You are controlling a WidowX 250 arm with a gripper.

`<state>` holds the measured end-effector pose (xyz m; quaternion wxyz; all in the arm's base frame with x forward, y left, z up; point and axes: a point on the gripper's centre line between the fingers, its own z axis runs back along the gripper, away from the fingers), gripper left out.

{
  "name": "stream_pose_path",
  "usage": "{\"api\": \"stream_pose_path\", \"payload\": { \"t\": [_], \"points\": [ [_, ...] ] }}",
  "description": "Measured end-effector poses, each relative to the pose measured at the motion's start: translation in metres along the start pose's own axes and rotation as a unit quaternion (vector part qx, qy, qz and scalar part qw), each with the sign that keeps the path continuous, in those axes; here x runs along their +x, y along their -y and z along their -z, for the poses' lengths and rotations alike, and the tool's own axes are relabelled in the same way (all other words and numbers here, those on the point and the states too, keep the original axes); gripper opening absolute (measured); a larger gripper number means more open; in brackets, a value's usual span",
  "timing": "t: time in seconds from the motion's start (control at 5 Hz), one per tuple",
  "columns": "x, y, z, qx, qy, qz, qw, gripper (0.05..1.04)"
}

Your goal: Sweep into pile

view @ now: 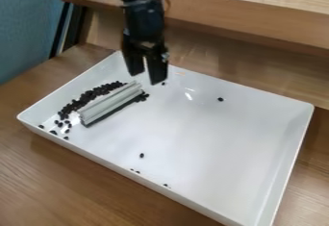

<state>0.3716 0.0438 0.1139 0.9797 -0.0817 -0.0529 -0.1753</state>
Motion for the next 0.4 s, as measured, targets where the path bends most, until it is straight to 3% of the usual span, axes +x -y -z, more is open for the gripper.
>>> {"api": "stream_pose_path", "payload": {
  "t": [0.4],
  "points": [
    [0.011,0.04,0.01,-0.007,-0.013,0.051,0.9986,1.0]
  ]
}}
